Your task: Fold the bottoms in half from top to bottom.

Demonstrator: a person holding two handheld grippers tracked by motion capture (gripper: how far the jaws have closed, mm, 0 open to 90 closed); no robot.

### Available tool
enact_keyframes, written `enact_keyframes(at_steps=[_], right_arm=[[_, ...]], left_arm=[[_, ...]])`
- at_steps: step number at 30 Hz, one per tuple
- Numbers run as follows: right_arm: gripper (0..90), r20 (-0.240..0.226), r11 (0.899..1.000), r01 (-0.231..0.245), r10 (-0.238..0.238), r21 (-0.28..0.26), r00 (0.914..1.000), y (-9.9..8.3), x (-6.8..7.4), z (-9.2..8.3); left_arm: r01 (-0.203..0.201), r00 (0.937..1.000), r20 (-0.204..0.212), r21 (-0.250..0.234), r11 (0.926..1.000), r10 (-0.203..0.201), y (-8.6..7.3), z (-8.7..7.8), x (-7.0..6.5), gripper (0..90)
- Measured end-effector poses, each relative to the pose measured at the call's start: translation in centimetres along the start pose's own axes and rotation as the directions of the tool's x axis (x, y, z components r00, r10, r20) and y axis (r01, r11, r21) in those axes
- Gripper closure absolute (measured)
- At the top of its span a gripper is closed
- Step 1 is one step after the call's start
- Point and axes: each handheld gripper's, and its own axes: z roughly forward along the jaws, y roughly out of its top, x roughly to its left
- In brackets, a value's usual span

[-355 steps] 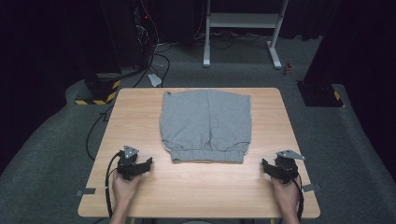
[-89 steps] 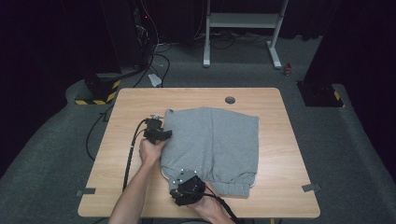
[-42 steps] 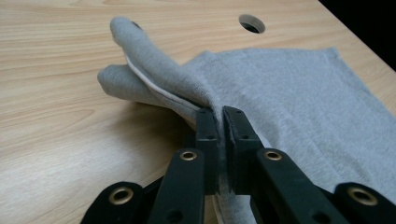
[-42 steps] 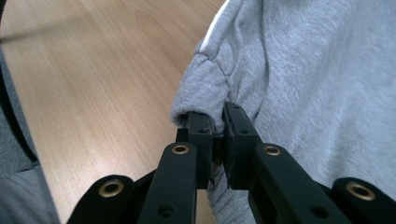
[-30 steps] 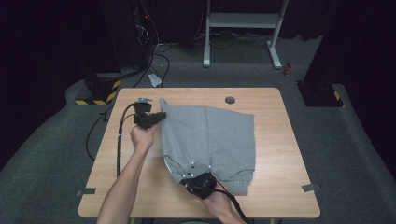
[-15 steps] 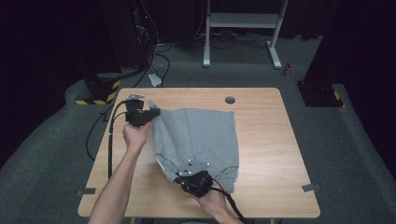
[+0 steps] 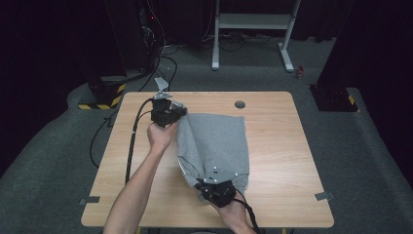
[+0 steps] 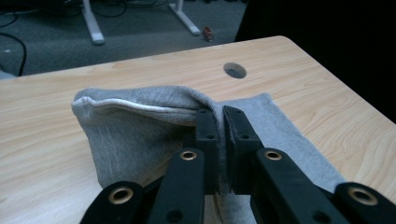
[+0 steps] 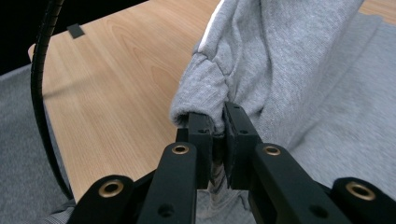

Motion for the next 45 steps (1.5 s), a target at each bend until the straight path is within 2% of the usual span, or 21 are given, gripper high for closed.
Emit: enact_keyframes(at_steps=[6,10,12,15,19,23,25,27,30,37,39,40,41,43,44,45], right_arm=[[82.8,0.035,0.998,-0.052,0.053,-0.017,0.9980,-1.7,-0.9,-0.8],[82.8,0.052,0.999,-0.051,0.052,-0.016,0.9973,-2.1,-1.2,-1.2],[82.7,0.069,0.998,-0.064,0.065,-0.023,0.9955,-2.8,-1.6,-1.5],[82.7,0.085,0.997,-0.070,0.073,-0.030,0.9937,-3.2,-1.8,-1.8],[82.6,0.108,0.995,-0.088,0.092,-0.045,0.9899,-3.9,-2.2,-2.6],[82.4,0.133,0.995,-0.101,0.103,-0.024,0.9858,-5.1,-2.6,-2.7],[82.3,0.142,0.994,-0.107,0.108,-0.015,0.9839,-5.5,-2.7,-2.8],[82.2,0.165,0.995,-0.097,0.097,-0.005,0.9816,-6.0,-2.7,-2.9],[81.7,0.172,0.995,-0.095,0.091,0.011,0.9809,-6.5,-2.8,-3.0],[78.0,0.158,0.995,-0.098,0.094,0.018,0.9829,-6.7,-2.9,-3.1],[71.2,0.147,0.995,-0.098,0.093,0.026,0.9847,-6.6,-3.0,-3.1],[63.5,0.143,0.995,-0.100,0.095,0.029,0.9852,-6.5,-3.0,-3.1],[63.5,0.143,0.995,-0.100,0.095,0.029,0.9852,-6.5,-3.0,-3.1],[55.6,0.128,0.995,-0.094,0.090,0.031,0.9877,-6.4,-3.1,-3.2],[49.2,0.117,0.995,-0.091,0.087,0.029,0.9893,-6.3,-3.2,-3.3],[49.2,0.117,0.995,-0.091,0.087,0.029,0.9893,-6.3,-3.2,-3.3]], left_arm=[[-0.023,0.9992,0.034,0.010,0.9997,0.023,0.4,2.2,-2.0,85.0],[-0.037,0.9975,0.060,0.007,0.9993,0.037,0.7,3.4,-3.4,85.1],[-0.045,0.9960,0.076,0.000,0.9990,0.045,0.9,4.3,-4.4,85.1],[-0.047,0.9952,0.086,0.003,0.9989,0.047,0.9,4.9,-4.9,85.1],[-0.054,0.9930,0.106,0.008,0.9985,0.053,0.7,6.4,-6.3,85.1],[-0.077,0.9903,0.117,0.019,0.9969,0.074,0.0,7.9,-7.5,85.1],[-0.076,0.9910,0.111,0.008,0.9971,0.075,-0.6,8.5,-7.9,85.1],[-0.075,0.9914,0.109,0.024,0.9969,0.072,-1.3,9.3,-8.1,85.1],[-0.079,0.9920,0.103,0.052,0.9955,0.073,-2.0,10.4,-8.3,85.0],[-0.088,0.9921,0.097,0.090,0.9920,0.080,-3.7,11.7,-8.0,83.2],[-0.085,0.9921,0.100,0.099,0.9915,0.075,-4.1,11.9,-8.0,78.4],[-0.079,0.9924,0.103,0.109,0.9909,0.068,-4.3,11.9,-7.9,67.9],[-0.077,0.9928,0.100,0.114,0.9905,0.066,-4.4,11.8,-7.8,67.9],[-0.066,0.9938,0.097,0.117,0.9909,0.055,-4.6,11.6,-7.7,59.5],[-0.055,0.9942,0.099,0.117,0.9917,0.043,-4.7,11.3,-7.6,52.4],[-0.053,0.9940,0.101,0.113,0.9922,0.042,-4.8,11.0,-7.5,52.4]])
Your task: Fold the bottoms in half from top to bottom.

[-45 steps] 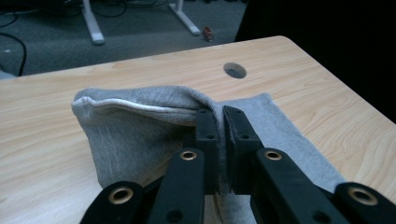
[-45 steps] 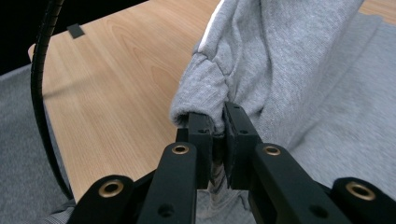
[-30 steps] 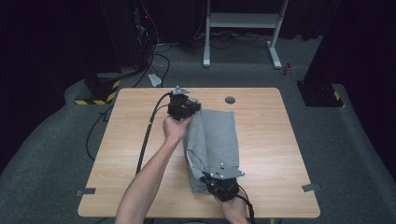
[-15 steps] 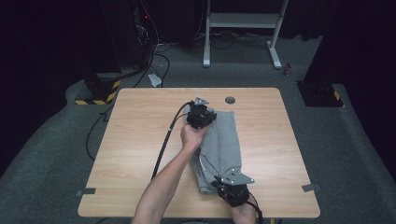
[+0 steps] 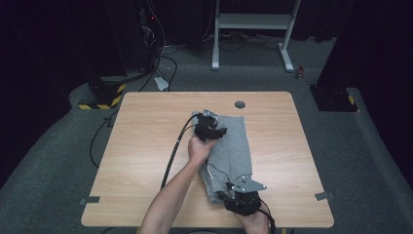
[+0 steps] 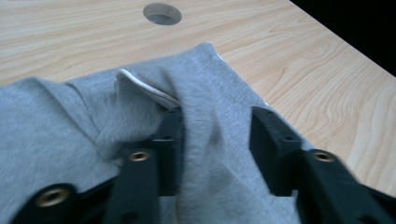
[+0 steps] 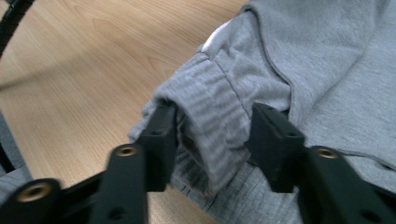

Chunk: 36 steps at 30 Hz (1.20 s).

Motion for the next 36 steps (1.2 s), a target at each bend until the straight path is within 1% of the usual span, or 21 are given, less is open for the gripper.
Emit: enact_keyframes(at_steps=[2,4,6,7,11,12,15,16,18,19,20,21,22,23,26,27,28,30,31,33,36], right_arm=[[45.5,-0.019,1.000,0.001,-0.001,-0.007,0.9998,0.1,-0.2,-0.2],[44.3,-0.036,1.000,0.000,-0.001,-0.015,0.9994,0.3,-0.3,-0.6],[43.9,-0.045,0.999,0.018,-0.019,-0.036,0.9988,0.7,-0.1,-1.3],[43.9,-0.056,0.999,0.026,-0.029,-0.047,0.9980,1.0,-0.1,-1.7],[44.8,-0.057,0.998,0.021,-0.025,-0.065,0.9981,1.1,-0.4,-2.2],[45.7,-0.056,0.998,0.014,-0.018,-0.069,0.9982,1.1,-0.7,-2.3],[57.2,-0.060,0.998,-0.027,0.024,-0.060,0.9979,0.9,-1.8,-2.7],[60.2,-0.056,0.998,-0.034,0.031,-0.056,0.9980,0.9,-2.1,-2.7],[64.8,-0.036,0.997,-0.060,0.059,-0.047,0.9976,0.6,-3.0,-3.0],[67.4,-0.002,0.998,-0.065,0.065,-0.022,0.9979,0.3,-3.7,-3.0],[67.4,-0.002,0.998,-0.065,0.065,-0.022,0.9979,0.3,-3.7,-3.0],[68.3,0.034,0.997,-0.072,0.071,0.016,0.9969,-0.2,-4.3,-2.7],[68.3,0.034,0.997,-0.072,0.071,0.016,0.9969,-0.2,-4.3,-2.7],[68.3,0.045,0.996,-0.080,0.078,0.032,0.9959,-0.5,-4.7,-2.6],[67.6,0.081,0.994,-0.095,0.090,0.061,0.9926,-1.5,-5.3,-2.4],[66.3,0.095,0.992,-0.104,0.097,0.073,0.9908,-2.1,-5.5,-2.3],[66.3,0.095,0.992,-0.104,0.097,0.073,0.9908,-2.1,-5.5,-2.3],[65.0,0.104,0.990,-0.109,0.099,0.090,0.9896,-2.4,-5.6,-2.2],[63.4,0.107,0.990,-0.106,0.095,0.098,0.9897,-2.7,-5.6,-2.1],[61.7,0.109,0.989,-0.110,0.098,0.103,0.9891,-2.8,-5.5,-2.0],[60.4,0.108,0.989,-0.101,0.090,0.109,0.9901,-2.8,-5.4,-1.8]], left_arm=[[-0.008,1.0000,-0.001,0.004,1.0000,0.008,-0.1,-0.5,0.1,47.8],[0.007,0.9999,0.009,-0.021,0.9997,-0.007,-0.3,-1.4,0.1,45.5],[0.017,0.9997,0.018,-0.038,0.9991,-0.017,-0.4,-2.1,0.3,43.4],[0.015,0.9997,0.019,-0.043,0.9990,-0.014,-0.5,-2.6,0.4,42.5],[-0.001,0.9999,0.016,-0.048,0.9989,0.002,-1.4,-4.2,0.6,42.2],[0.004,0.9998,0.018,-0.052,0.9986,-0.003,-1.8,-4.6,0.7,42.2],[0.027,0.9988,0.042,-0.064,0.9976,-0.024,-3.1,-5.9,0.9,42.0],[0.032,0.9986,0.045,-0.061,0.9977,-0.029,-3.6,-6.4,0.9,42.3],[0.022,0.9988,0.044,-0.057,0.9982,-0.019,-4.7,-7.3,0.7,42.7],[0.015,0.9991,0.039,-0.046,0.9988,-0.014,-5.4,-7.7,0.5,42.7],[0.012,0.9993,0.036,-0.047,0.9988,-0.010,-5.9,-8.2,0.4,42.7],[0.011,0.9994,0.033,-0.047,0.9988,-0.010,-6.5,-8.5,0.3,42.6],[0.013,0.9994,0.032,-0.045,0.9989,-0.011,-7.1,-8.9,0.2,42.6],[0.019,0.9993,0.034,-0.044,0.9988,-0.018,-7.7,-9.3,0.1,42.5],[0.025,0.9994,0.024,-0.014,0.9996,-0.025,-9.7,-10.1,-0.4,40.7],[0.032,0.9990,0.031,0.011,0.9994,-0.032,-10.8,-10.4,-0.8,39.9],[0.032,0.9990,0.031,0.011,0.9994,-0.032,-10.8,-10.4,-0.8,39.0],[0.036,0.9984,0.043,0.025,0.9990,-0.037,-11.7,-10.7,-1.1,38.4],[0.036,0.9971,0.066,0.032,0.9988,-0.038,-12.5,-11.2,-1.7,37.4],[0.036,0.9967,0.071,0.031,0.9989,-0.038,-12.8,-11.3,-2.0,37.0],[0.053,0.9932,0.102,0.047,0.9975,-0.057,-13.6,-11.4,-2.8,36.1]])
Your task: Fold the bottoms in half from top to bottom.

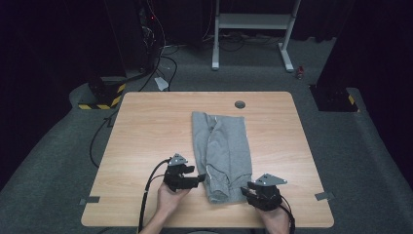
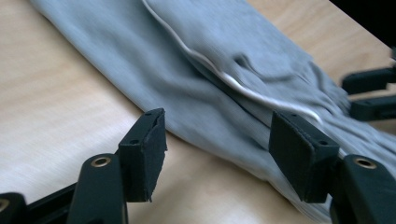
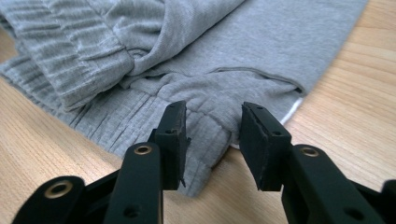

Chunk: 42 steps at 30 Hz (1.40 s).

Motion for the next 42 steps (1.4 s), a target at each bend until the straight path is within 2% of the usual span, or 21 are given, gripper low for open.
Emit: enact_keyframes(at_steps=[5,10,13,14,15,22,25,29,32,36,37,38,39,40,42], right_arm=[[59.1,0.003,0.999,0.032,-0.032,0.021,0.9995,0.2,0.4,0.9],[59.9,0.010,0.999,0.036,-0.036,0.027,0.9993,0.6,0.7,1.5],[60.0,0.014,0.999,0.043,-0.043,0.020,0.9990,1.4,1.1,2.5],[60.0,0.014,0.999,0.043,-0.043,0.020,0.9990,1.4,1.1,2.5],[59.9,0.017,0.999,0.043,-0.044,0.022,0.9989,2.0,1.4,3.2],[59.6,0.019,0.998,0.053,-0.054,0.027,0.9984,3.7,1.6,5.0],[58.9,0.027,0.998,0.056,-0.056,0.024,0.9981,4.3,1.9,5.6],[53.9,0.026,0.999,0.046,-0.047,0.029,0.9986,4.6,2.0,5.3],[53.7,0.006,0.999,0.043,-0.043,-0.018,0.9991,5.0,2.4,4.2],[52.7,-0.026,0.995,0.076,-0.077,-0.058,0.9967,6.4,3.6,3.1],[51.8,-0.048,0.993,0.094,-0.097,-0.067,0.9941,7.2,4.3,3.0],[51.8,-0.048,0.993,0.094,-0.097,-0.067,0.9941,7.2,4.3,3.0],[50.6,-0.074,0.990,0.116,-0.122,-0.077,0.9898,8.0,5.3,3.2],[50.6,-0.074,0.990,0.116,-0.122,-0.077,0.9898,8.0,5.3,3.2],[49.8,-0.089,0.987,0.137,-0.144,-0.080,0.9856,8.6,6.1,3.4]], left_arm=[[0.028,0.9996,0.000,0.012,0.9996,-0.028,-0.8,0.6,-0.3,34.4],[0.031,0.9991,-0.028,0.008,0.9995,-0.030,-0.6,0.8,0.2,34.5],[0.037,0.9977,-0.058,0.003,0.9993,-0.037,-0.3,0.8,0.9,34.5],[0.042,0.9965,-0.072,0.003,0.9991,-0.042,-0.2,0.8,1.3,34.5],[0.050,0.9945,-0.092,-0.004,0.9988,-0.050,0.0,0.7,2.1,34.5],[0.100,0.9859,-0.132,-0.031,0.9945,-0.103,0.1,0.3,3.9,34.1],[0.096,0.9837,-0.148,-0.043,0.9945,-0.101,0.0,-0.1,4.0,34.2],[0.079,0.9860,-0.143,-0.054,0.9954,-0.086,-0.1,-0.8,3.7,32.9],[0.075,0.9873,-0.135,-0.061,0.9953,-0.083,0.0,-1.2,3.5,32.2],[0.047,0.9883,-0.143,-0.053,0.9975,-0.054,-0.1,-1.1,3.0,32.0],[0.044,0.9877,-0.148,-0.046,0.9980,-0.050,-0.1,-1.0,2.9,31.6],[0.040,0.9871,-0.154,-0.040,0.9984,-0.045,-0.2,-0.9,2.7,31.6],[0.024,0.9867,-0.160,-0.033,0.9992,-0.029,-0.2,-0.9,2.5,31.4],[0.018,0.9862,-0.164,-0.037,0.9992,-0.023,-0.2,-0.9,2.4,31.4],[0.011,0.9861,-0.165,-0.040,0.9991,-0.017,-0.2,-1.0,2.1,31.4]])
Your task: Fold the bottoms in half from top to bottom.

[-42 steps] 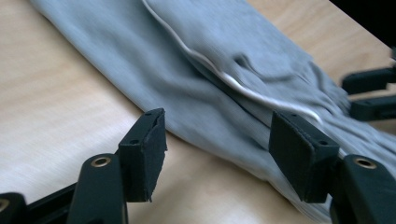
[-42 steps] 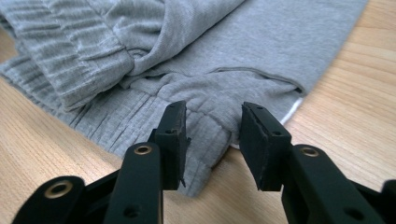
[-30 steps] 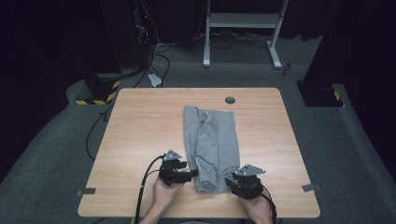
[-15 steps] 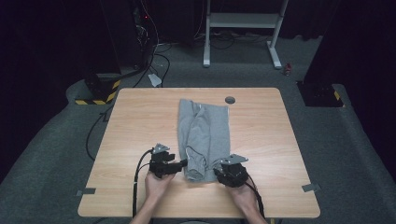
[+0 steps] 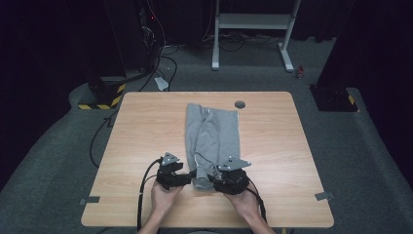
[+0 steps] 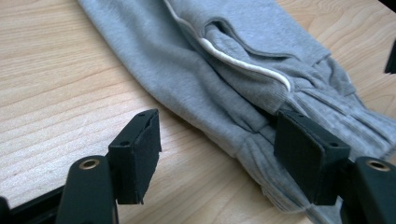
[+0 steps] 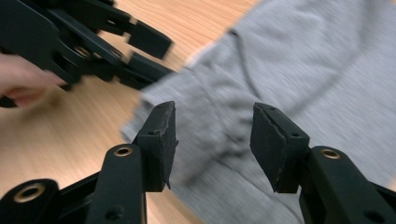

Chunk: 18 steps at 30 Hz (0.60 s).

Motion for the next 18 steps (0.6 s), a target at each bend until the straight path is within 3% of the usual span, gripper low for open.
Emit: enact_keyframes(at_steps=[7,12,18], right_arm=[[46.5,-0.026,0.998,0.048,-0.047,0.039,0.9986,1.3,1.5,1.6],[45.7,-0.009,0.993,0.080,-0.080,0.081,0.9968,1.2,1.9,2.5],[68.3,0.012,0.994,0.087,-0.088,0.067,0.9961,0.7,1.7,2.0]], left_arm=[[-0.004,1.0000,0.006,0.002,1.0000,0.004,-0.1,-0.2,-0.5,30.1],[-0.007,0.9997,0.022,0.006,1.0000,0.007,-0.2,-0.1,-0.8,30.2],[-0.026,0.9997,0.001,0.028,0.9993,0.026,-0.4,0.3,-1.3,30.0]])
